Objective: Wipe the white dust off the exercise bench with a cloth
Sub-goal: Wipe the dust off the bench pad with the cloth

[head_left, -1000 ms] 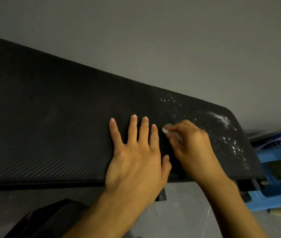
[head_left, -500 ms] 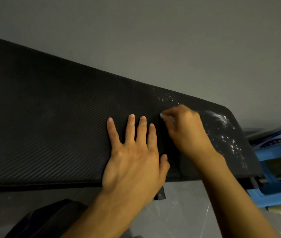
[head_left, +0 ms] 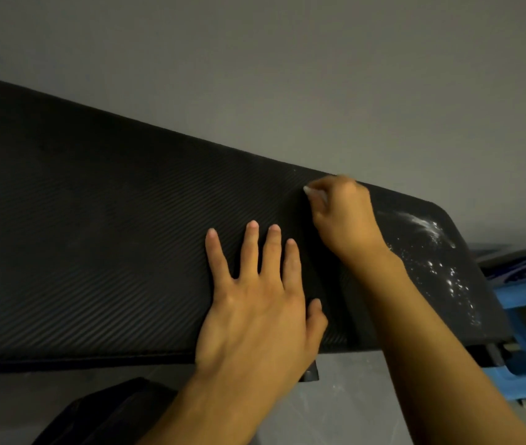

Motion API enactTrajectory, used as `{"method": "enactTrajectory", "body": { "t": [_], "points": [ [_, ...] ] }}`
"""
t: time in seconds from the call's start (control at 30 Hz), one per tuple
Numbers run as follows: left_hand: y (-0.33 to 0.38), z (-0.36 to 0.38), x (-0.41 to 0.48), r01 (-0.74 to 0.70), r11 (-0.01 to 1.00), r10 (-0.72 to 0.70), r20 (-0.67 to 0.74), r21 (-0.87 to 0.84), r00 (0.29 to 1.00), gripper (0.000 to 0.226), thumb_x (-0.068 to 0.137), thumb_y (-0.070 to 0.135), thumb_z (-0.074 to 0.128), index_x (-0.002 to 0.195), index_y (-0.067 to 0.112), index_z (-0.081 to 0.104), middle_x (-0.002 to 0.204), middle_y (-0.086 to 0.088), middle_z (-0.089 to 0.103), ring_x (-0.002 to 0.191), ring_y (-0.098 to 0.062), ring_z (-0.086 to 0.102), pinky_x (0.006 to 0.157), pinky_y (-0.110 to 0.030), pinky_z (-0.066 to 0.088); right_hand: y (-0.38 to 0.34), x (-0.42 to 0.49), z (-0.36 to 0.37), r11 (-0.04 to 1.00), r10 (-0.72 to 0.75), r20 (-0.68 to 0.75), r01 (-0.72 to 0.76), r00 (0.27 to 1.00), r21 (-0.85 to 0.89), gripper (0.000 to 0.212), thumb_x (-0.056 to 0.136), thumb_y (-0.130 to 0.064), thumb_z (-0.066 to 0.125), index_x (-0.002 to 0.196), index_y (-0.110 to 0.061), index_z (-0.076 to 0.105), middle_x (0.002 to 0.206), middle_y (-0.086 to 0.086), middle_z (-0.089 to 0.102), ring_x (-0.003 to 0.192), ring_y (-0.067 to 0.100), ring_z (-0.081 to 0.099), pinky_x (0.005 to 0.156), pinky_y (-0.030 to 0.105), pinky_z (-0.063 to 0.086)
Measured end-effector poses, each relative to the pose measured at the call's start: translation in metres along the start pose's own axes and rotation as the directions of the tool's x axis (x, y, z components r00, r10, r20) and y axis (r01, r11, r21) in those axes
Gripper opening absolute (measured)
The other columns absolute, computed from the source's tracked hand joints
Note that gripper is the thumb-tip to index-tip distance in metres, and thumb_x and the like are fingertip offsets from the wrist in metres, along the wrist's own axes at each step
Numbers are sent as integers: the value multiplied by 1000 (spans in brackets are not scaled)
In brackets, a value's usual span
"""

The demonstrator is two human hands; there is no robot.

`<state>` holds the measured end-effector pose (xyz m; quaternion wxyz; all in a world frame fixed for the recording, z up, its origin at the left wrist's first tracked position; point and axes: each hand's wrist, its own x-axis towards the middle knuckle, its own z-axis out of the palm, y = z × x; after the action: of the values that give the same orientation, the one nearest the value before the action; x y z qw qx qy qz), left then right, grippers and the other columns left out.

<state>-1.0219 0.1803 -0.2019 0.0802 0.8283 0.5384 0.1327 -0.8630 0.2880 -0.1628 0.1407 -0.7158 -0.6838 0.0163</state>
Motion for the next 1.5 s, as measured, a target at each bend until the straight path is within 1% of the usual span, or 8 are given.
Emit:
{"method": "enactTrajectory", "body": {
  "t": [0.2,0.4,0.6,0.8,0.97,1.2,1.37,1.5],
  "points": [
    [2,0,0,3,1000,-3,-10,-2,1000,76,90,53,35,145,3,53,154,-25,46,146,-45,37,112,-79,15,-12,38,12,998,-50,24,50,998,-31,32,105,-22,48,127,-5,64,125,16,58,108,32,61,95,47,51],
    [2,-4,-1,15,1000,-15,17,9,1000,77,92,54,35,147,2,50,156,-24,44,148,-44,34,113,-78,15,-7,-50,-13,956,-283,74,275,956,105,23,100,-15,58,120,-13,69,113,2,63,103,15,64,90,36,54],
    [-2,-2,-1,-12,1000,12,4,-3,1000,77,94,54,31,148,2,49,156,-25,43,148,-45,33,113,-78,15,3,-133,-31,975,-173,81,159,982,155,21,96,-11,65,114,-17,72,111,-15,62,108,-3,62,93,18,51],
    [-4,-2,-2,-13,1000,13,11,5,1000,78,94,55,31,150,4,47,157,-24,42,149,-43,32,114,-76,15,3,-130,-28,985,-118,56,110,991,130,19,96,-15,65,113,-17,74,103,-12,61,99,-1,63,87,8,47],
    [-4,-3,-2,10,999,-9,40,-36,999,78,91,56,30,147,8,53,155,-22,46,147,-42,36,114,-76,17,9,-79,-23,990,-139,60,137,988,34,24,100,-23,59,119,-15,70,109,-3,60,93,9,61,81,16,48],
    [18,3,21,81,996,-81,13,-36,997,65,91,52,32,141,22,60,149,-22,51,144,-46,39,112,-79,17,41,41,-13,986,-162,122,166,979,-28,24,101,-23,57,117,-11,72,115,14,65,107,30,62,87,26,41],
    [49,4,70,164,985,-166,42,60,985,63,104,55,21,162,32,11,171,-16,1,155,-44,-9,113,-79,-10,63,33,-13,941,-337,106,333,936,52,23,100,-16,58,118,-11,70,115,9,64,106,26,64,93,41,52],
    [51,16,78,228,971,-230,29,72,973,62,101,54,20,159,33,26,169,-16,19,156,-42,6,114,-79,-1,87,-8,-31,877,-471,150,444,869,183,21,98,-19,60,116,-17,71,110,-4,64,102,10,65,91,29,53]
  ]
}}
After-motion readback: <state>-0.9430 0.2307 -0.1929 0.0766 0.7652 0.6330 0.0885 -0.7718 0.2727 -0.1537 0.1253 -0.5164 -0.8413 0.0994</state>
